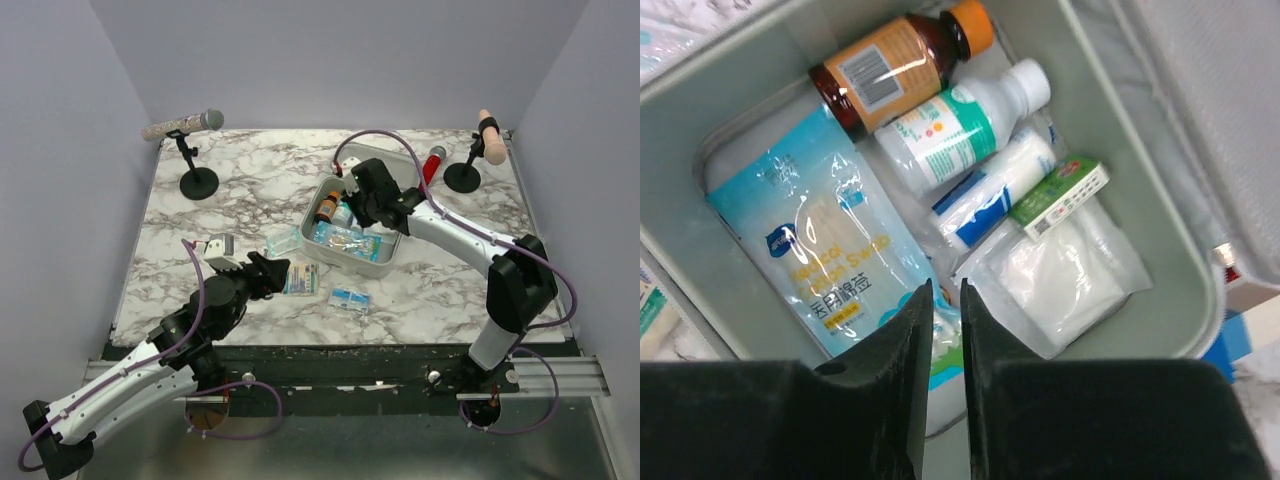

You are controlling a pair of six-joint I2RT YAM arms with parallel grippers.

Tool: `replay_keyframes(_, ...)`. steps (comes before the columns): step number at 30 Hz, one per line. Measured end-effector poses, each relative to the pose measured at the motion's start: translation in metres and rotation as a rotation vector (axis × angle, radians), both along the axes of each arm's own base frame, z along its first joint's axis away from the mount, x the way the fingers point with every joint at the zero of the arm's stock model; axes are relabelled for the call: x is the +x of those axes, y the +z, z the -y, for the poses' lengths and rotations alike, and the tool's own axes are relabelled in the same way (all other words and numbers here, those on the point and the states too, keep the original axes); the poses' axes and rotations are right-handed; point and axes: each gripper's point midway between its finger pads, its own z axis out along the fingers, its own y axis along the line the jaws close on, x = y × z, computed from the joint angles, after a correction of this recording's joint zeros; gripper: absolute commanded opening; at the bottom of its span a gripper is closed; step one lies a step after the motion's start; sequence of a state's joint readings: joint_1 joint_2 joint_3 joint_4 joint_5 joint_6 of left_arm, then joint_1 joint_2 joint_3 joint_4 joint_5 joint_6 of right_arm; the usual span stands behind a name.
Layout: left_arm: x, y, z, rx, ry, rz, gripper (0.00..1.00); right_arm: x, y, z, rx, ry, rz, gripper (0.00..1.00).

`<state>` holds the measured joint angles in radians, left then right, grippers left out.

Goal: Organize the medicine kit

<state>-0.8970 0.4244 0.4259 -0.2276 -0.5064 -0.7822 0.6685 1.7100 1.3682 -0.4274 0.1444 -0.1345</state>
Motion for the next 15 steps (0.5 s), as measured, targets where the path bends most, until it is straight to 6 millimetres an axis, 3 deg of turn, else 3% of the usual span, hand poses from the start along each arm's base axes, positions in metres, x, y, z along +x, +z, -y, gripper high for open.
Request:
replay_keyframes(6, 0.000, -0.001, 0.001, 0.003, -0.002, -0.003, 0.87, -0.015, -0.034, 0.004, 0.007, -0.043, -0.082, 0.10)
replay_keyframes(15, 0.001, -0.007, 0.002, 0.015, 0.001, -0.022, 0.87, -0.047, -0.075, -0.003, 0.023, -0.019, -0.209, 0.09)
